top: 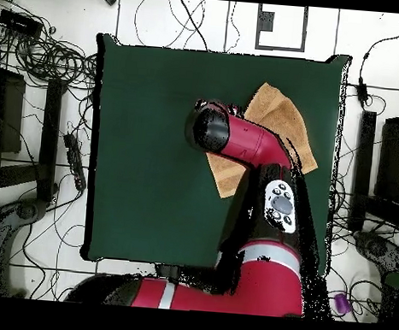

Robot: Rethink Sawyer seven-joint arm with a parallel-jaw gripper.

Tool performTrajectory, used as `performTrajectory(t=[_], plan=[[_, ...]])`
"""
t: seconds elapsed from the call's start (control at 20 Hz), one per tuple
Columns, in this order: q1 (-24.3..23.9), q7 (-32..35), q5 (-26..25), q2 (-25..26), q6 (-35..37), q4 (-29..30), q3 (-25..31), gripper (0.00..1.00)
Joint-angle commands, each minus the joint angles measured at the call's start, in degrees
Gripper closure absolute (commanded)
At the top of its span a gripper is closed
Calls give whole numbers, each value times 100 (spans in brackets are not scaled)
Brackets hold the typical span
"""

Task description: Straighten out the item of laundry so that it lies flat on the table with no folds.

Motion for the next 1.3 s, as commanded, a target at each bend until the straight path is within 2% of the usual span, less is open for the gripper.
performTrajectory(t=[0.05,0.4,0.7,1.05,1.3], plan=[[119,921,76,-890,809,966,291,0],[55,903,70,-1221,937,1377,315,0],[-188,805,33,-1187,605,1644,556,0],[-454,570,-105,-1345,625,2118,661,0],[-623,467,-292,-1211,290,2295,795,0]])
